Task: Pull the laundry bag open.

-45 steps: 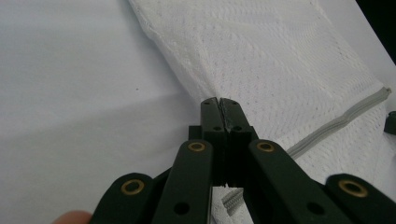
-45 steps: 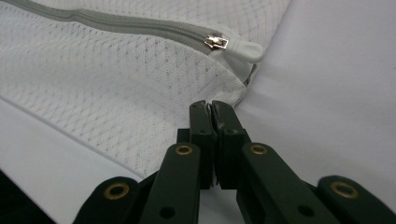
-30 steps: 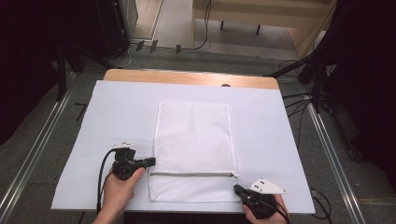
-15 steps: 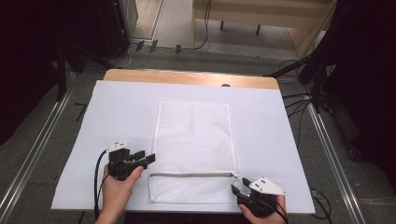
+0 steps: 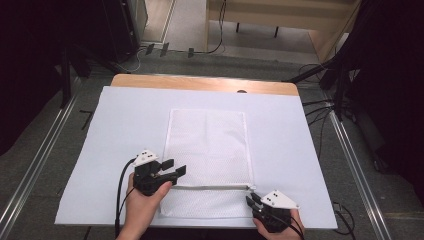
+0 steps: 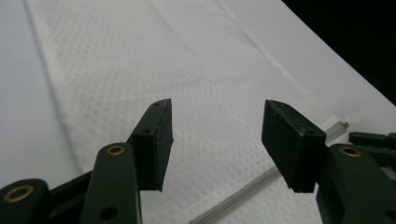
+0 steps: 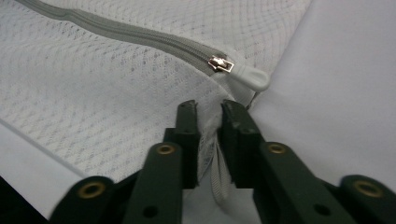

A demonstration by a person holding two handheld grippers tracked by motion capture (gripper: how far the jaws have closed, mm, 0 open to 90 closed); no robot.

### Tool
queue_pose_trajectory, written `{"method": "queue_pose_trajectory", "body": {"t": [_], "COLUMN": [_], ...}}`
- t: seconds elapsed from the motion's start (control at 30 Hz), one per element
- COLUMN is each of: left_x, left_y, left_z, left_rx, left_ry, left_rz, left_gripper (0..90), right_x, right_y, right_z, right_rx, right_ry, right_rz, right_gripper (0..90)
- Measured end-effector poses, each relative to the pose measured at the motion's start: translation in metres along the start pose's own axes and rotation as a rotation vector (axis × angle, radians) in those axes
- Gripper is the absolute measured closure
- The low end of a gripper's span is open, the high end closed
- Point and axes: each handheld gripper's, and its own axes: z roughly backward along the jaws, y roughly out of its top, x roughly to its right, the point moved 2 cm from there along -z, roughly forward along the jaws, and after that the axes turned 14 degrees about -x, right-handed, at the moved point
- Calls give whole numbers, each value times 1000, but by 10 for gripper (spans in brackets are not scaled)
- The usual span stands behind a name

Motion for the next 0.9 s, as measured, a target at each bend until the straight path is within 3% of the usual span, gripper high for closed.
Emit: {"method": "queue_pose_trajectory", "body": {"t": [0.13, 0.43, 0.67, 0.9], "left_x": [19, 71, 104, 124], "left_y": [8, 21, 31, 47], "left_z": [-11, -52, -80, -108], "left_rx": [-15, -157, -206, -231], "left_ry": [-40, -142, -151, -130], "left_rz": [-30, -156, -212, -181], "left_gripper": [431, 421, 420, 334], "right_x": [0, 0, 0, 0], "right_y": [2, 3, 5, 6], "right_z": [0, 5, 10, 16], "right_rx": [-9, 27, 70, 109], "right_ry": [20, 28, 34, 39], "right_rz": [2, -1, 4, 9], "right_gripper": [894, 898, 898, 899]}}
